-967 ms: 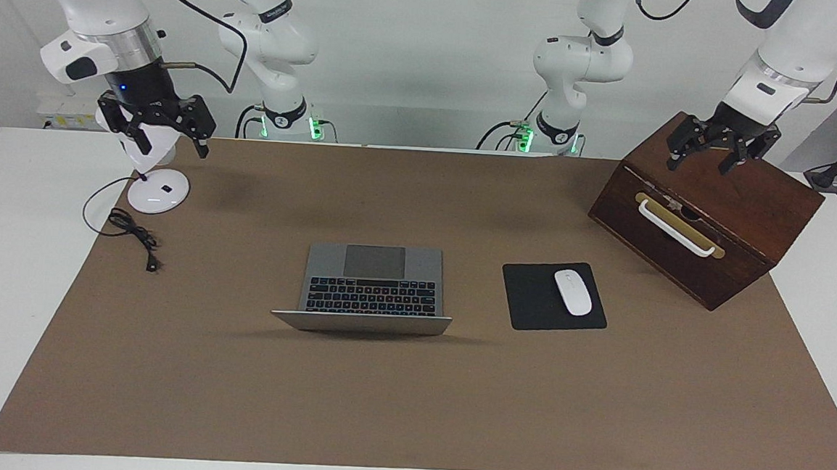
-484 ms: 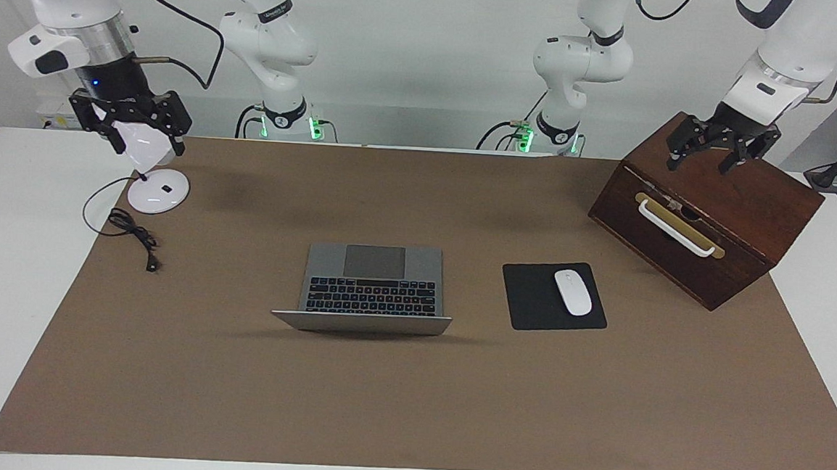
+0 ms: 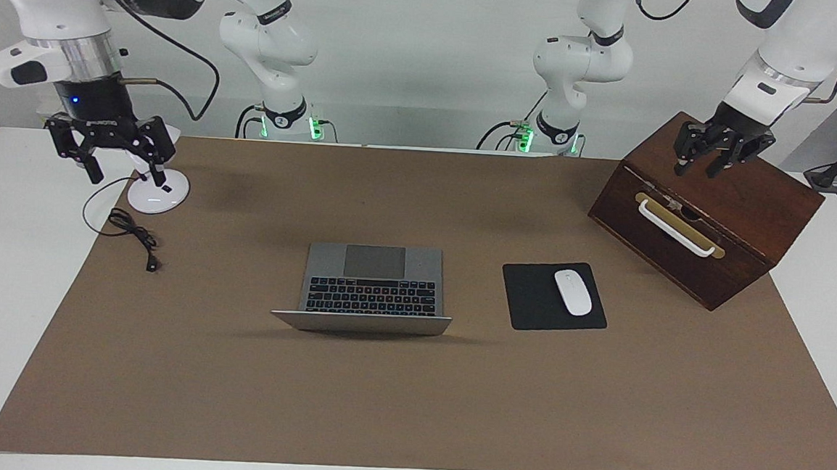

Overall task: Close laptop with both arms
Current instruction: 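Raise the right gripper over the laptop while the left gripper advances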

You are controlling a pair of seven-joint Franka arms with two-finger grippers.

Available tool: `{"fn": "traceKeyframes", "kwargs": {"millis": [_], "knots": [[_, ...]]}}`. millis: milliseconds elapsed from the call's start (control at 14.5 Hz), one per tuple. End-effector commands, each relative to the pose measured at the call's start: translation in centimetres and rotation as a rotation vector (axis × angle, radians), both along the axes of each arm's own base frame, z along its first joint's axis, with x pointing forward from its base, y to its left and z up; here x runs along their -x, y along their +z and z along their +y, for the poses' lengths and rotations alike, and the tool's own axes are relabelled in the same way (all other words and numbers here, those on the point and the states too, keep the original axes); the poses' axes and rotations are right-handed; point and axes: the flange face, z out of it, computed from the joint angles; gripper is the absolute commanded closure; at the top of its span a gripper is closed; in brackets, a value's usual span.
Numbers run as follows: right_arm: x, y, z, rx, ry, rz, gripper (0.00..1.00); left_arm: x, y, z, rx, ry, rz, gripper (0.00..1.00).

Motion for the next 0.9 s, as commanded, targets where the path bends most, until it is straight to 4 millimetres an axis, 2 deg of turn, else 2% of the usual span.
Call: {"fn": "traceKeyframes", "kwargs": {"millis": [0,207,345,484,622,691,829], "knots": [[-4.1,-0.5,-1.3,0.001,0.015,-0.034,0.00,-0.1,0.0,0.3,-0.012,0.016,-0.015,1.00],[-9.1,-3.0,-1.4,0.030,0.037,-0.076,0.00,-0.2,0.1,0.3,-0.012,0.029,-0.023,1.00],[-12.3,-5.8,0.3,0.021,0.066,-0.110,0.01,-0.3,0.0,0.4,-0.012,0.029,-0.033,1.00],[-14.7,-8.7,2.5,0.033,0.105,-0.149,0.01,-0.4,0.0,0.4,-0.012,0.029,-0.037,1.00],[-17.0,-11.4,4.1,0.027,0.109,-0.163,0.07,-0.4,-0.1,0.1,-0.009,0.023,-0.046,1.00],[-17.9,-12.2,4.6,0.017,0.103,-0.165,0.18,-0.5,-0.5,-0.1,-0.003,0.020,-0.052,1.00],[-18.6,-13.4,4.7,0.012,0.102,-0.160,0.50,-0.5,-1.1,-0.5,0.008,0.014,-0.076,1.00]]}}
